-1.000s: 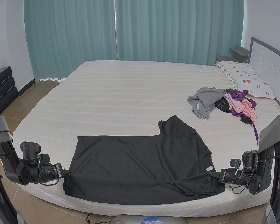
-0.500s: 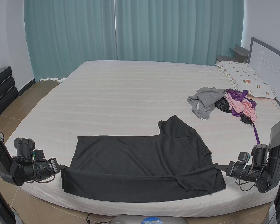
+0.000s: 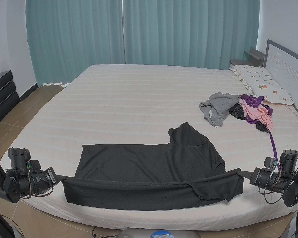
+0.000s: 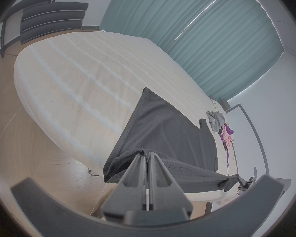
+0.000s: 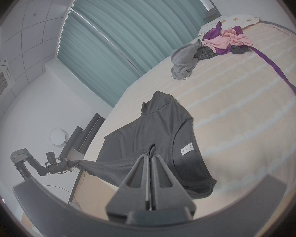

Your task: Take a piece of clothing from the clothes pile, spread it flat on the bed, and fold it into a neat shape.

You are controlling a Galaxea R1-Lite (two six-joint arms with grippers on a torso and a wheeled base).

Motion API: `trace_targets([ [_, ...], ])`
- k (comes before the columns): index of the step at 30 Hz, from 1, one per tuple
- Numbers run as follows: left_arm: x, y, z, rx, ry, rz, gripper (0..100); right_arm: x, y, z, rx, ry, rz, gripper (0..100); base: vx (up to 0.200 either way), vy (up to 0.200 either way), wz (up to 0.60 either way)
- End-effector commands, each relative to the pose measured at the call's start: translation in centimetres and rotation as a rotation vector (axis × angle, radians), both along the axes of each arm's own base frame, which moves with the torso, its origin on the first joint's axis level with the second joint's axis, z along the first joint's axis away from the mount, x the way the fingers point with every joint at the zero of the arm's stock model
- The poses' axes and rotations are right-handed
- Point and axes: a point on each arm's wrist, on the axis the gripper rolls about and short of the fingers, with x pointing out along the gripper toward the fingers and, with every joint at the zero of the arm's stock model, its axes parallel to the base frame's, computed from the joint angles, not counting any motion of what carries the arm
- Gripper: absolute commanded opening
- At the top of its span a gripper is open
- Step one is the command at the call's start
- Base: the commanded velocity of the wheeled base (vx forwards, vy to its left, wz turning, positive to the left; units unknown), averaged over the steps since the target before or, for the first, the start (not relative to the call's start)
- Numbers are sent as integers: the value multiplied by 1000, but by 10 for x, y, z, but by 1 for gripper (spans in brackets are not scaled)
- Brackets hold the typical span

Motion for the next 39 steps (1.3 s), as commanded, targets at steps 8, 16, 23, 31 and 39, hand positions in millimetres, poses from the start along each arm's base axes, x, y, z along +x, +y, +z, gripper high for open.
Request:
trace_targets([
  [8,-9,-2,3,-2,0,1,0,-8,2,6,-26,-1,18,0,0,0,0],
  [16,-2,-3,-4,-10,33,-4,0,-5,8,0,-29,15,49,0,0,0,0],
  [23,-8,-3,-12,-8,81,-7,0,-10,2,-3,-60,42,40,0,0,0,0],
  [31,-9,-4,-13,-6,103,-10,0,-18,-6,-4,-126,73,50,0,0,0,0],
  [39,17,1,-27,0,138,11,0,3,-1,-15,-129,75,70,0,0,0,0],
])
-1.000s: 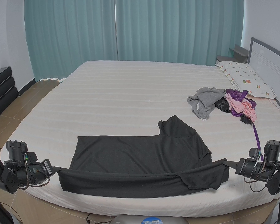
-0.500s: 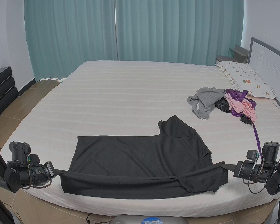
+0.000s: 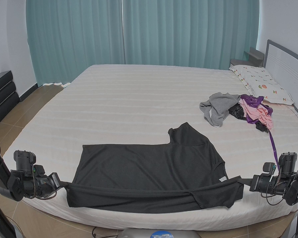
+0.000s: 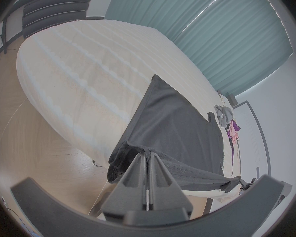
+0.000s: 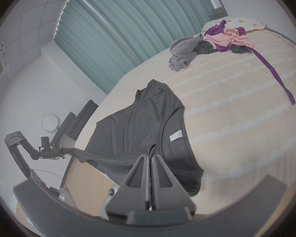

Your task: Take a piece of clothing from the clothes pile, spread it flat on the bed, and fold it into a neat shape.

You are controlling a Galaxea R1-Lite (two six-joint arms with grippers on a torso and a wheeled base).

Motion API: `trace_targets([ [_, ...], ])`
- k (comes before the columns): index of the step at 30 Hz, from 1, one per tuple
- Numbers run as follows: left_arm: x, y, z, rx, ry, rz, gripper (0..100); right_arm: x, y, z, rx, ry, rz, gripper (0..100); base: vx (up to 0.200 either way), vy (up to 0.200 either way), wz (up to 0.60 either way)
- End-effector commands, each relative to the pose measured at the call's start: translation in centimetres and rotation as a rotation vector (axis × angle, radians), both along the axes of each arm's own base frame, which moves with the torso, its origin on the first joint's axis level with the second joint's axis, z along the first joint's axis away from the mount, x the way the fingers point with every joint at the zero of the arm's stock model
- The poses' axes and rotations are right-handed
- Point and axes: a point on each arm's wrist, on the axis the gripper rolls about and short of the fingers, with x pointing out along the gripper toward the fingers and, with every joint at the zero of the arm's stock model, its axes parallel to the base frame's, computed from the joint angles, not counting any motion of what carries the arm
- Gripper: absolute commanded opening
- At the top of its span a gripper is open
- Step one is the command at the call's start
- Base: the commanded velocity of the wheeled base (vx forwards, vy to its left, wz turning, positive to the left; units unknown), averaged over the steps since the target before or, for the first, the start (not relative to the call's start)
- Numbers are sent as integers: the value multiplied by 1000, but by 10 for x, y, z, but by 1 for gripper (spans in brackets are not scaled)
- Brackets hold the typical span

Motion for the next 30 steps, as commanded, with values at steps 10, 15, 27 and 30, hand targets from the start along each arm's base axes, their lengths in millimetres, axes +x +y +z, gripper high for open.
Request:
trace_targets([
  [10,44,5,-28,4,36,9,0,49,9,-30,-3,9,40,0,0,0,0],
  [15,53,3,-34,4,40,-3,0,62,10,-39,-3,5,42,0,0,0,0],
  [27,77,-2,-48,42,46,53,0,83,9,-44,0,37,42,0,0,0,0],
  [30,78,-3,-49,42,48,50,0,85,9,-45,1,34,43,0,0,0,0],
])
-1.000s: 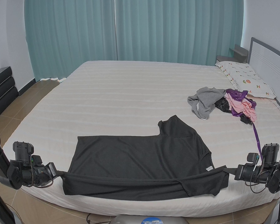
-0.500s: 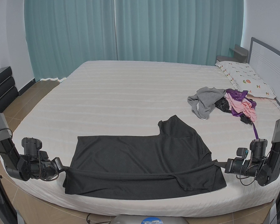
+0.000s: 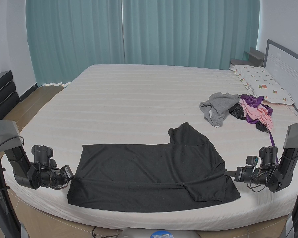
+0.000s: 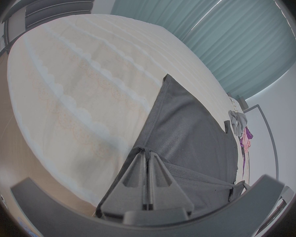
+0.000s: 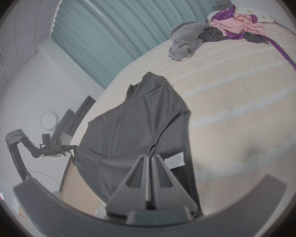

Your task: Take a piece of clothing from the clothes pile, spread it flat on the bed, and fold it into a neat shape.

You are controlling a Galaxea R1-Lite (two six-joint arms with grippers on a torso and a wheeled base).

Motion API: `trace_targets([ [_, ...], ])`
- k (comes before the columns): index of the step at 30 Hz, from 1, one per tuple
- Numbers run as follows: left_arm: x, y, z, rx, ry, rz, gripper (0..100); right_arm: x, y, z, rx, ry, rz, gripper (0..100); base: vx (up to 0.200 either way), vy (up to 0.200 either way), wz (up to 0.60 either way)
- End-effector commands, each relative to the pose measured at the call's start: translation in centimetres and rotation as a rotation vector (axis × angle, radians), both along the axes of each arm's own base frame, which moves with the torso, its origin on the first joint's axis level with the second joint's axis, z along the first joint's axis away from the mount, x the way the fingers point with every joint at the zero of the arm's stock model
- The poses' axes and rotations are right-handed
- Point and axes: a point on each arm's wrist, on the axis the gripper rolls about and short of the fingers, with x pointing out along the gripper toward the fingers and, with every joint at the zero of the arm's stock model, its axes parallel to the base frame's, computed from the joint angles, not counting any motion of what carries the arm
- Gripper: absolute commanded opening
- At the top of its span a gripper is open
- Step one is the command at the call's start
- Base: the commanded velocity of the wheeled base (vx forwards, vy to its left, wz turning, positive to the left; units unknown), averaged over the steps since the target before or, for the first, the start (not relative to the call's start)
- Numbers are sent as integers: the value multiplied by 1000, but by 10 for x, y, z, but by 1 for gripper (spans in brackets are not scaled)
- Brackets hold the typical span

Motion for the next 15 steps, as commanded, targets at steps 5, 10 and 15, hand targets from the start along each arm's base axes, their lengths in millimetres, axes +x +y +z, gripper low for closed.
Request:
trace_targets([
  [5,3,-7,-8,0,19,-19,0,7,0,-6,1,2,2,0,0,0,0],
  [10,3,-7,-8,-4,19,-17,100,8,0,-13,1,17,3,100,0,0,0],
  [15,3,-7,-5,-35,18,22,100,8,0,-9,8,4,1,100,0,0,0],
])
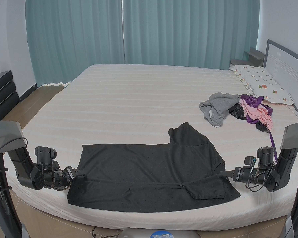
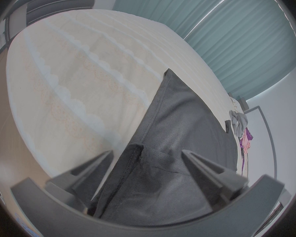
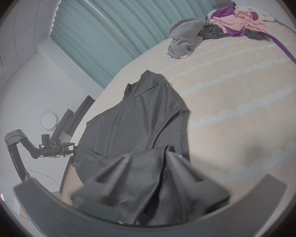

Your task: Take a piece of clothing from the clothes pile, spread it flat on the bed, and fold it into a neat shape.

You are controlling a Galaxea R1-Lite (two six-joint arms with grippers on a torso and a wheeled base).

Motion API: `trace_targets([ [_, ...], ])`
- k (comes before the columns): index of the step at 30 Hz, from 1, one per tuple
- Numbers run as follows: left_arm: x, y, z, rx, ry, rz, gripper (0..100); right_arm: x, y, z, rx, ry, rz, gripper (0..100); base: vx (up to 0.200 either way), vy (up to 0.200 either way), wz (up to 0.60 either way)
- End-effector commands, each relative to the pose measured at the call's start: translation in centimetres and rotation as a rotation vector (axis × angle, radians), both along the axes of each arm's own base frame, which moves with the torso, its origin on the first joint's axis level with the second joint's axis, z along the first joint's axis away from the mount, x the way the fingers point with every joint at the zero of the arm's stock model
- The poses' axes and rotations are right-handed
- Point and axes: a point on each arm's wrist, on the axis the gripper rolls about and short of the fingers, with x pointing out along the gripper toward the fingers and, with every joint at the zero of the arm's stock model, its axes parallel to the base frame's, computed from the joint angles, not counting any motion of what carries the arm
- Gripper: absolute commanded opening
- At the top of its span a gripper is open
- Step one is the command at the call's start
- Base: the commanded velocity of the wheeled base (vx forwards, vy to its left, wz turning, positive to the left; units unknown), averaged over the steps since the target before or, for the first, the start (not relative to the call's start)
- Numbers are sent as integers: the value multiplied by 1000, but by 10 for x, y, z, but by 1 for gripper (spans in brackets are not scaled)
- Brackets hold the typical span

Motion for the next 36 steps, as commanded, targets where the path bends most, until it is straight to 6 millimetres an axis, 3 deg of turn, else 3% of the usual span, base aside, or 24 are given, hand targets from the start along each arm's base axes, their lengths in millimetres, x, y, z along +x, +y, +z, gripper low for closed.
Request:
trace_targets([
  [1,0,1,3,-20,-4,24,100,-1,0,2,12,-2,-8,100,0,0,0],
  [6,-2,3,3,-26,1,31,100,0,0,14,87,14,-70,100,0,0,0],
  [15,-2,1,11,-60,-12,89,100,-1,0,13,112,37,-90,100,0,0,0],
  [21,-5,1,11,-61,-6,94,100,-2,0,12,111,41,-88,100,200,0,0],
  [28,-4,3,22,-65,-42,99,100,-2,1,13,111,39,-87,100,0,0,0],
  [36,15,2,34,-81,-112,107,100,-2,3,13,110,40,-77,100,0,0,0],
])
